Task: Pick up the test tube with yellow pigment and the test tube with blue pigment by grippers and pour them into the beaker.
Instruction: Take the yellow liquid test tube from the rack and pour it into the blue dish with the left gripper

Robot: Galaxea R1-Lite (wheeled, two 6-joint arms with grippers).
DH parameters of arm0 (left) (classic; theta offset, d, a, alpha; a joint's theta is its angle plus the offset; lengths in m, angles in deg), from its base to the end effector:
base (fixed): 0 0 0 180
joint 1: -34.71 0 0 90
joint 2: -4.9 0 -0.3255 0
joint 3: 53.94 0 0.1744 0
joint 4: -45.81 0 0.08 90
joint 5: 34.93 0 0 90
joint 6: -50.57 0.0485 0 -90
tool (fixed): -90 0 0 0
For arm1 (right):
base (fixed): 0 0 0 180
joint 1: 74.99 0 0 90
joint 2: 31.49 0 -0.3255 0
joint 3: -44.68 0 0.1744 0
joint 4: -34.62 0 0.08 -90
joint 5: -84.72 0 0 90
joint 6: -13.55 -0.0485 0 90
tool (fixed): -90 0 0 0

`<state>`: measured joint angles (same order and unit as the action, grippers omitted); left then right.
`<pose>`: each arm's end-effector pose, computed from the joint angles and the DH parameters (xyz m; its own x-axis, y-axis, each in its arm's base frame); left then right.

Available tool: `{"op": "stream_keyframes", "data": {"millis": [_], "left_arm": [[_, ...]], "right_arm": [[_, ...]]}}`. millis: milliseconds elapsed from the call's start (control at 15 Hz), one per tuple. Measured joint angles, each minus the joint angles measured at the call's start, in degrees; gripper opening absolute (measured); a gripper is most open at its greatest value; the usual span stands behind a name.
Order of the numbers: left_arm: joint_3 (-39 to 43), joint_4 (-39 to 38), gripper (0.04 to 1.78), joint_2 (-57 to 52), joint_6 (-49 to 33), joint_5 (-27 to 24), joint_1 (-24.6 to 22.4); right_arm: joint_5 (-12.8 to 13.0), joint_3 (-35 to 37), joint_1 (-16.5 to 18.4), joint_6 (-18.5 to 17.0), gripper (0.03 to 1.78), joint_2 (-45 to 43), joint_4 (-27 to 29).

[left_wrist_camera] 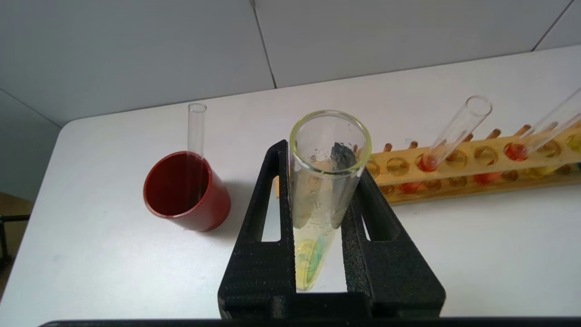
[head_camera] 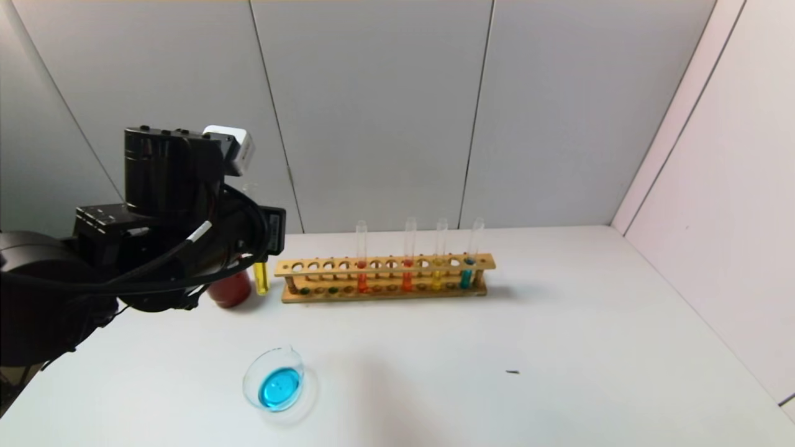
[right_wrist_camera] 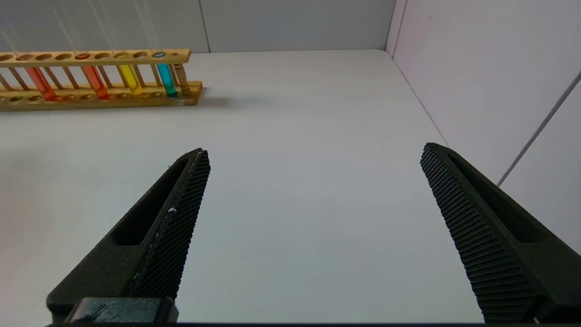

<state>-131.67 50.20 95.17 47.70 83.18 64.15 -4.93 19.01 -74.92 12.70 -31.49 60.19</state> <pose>0.2631 -0.1223 0.2519 0.9664 -0.0044 -0.2569 0.0282 0.9956 0.0891 -0.0398 -0.0002 0.0758 1.0000 -0.0073 0.0017 0.0073 0.9999 0.0148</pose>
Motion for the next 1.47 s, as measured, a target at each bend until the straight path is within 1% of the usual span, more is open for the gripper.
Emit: {"op": "stream_keyframes", "data": {"millis": [200,533,800,1067,1200,1467], "left_arm": [[5.51,1.85,0.33,-3.83,2.23,-1.68,-0.06],[12.98,1.77,0.33,-6.27,2.84,-2.71,-0.59],[14.36,1.96,0.33,-6.62,5.12,-2.89,-0.95],[14.99,2.62,0.33,-5.99,11.18,-2.57,-1.17],[16.20,4.17,0.33,-5.60,14.76,-2.40,-1.77],[17.55,5.60,0.33,-3.84,17.58,-2.34,-2.46]], "right_arm": [[-0.02,0.00,0.02,-0.02,1.70,0.00,0.00],[0.00,0.00,0.02,0.00,1.70,0.00,0.00],[-0.02,0.00,0.02,0.00,1.70,0.00,0.00],[-0.02,0.00,0.02,-0.02,1.70,0.00,0.00],[-0.02,0.00,0.02,0.00,1.70,0.00,0.00],[-0.02,0.00,0.02,0.00,1.70,0.00,0.00]]}}
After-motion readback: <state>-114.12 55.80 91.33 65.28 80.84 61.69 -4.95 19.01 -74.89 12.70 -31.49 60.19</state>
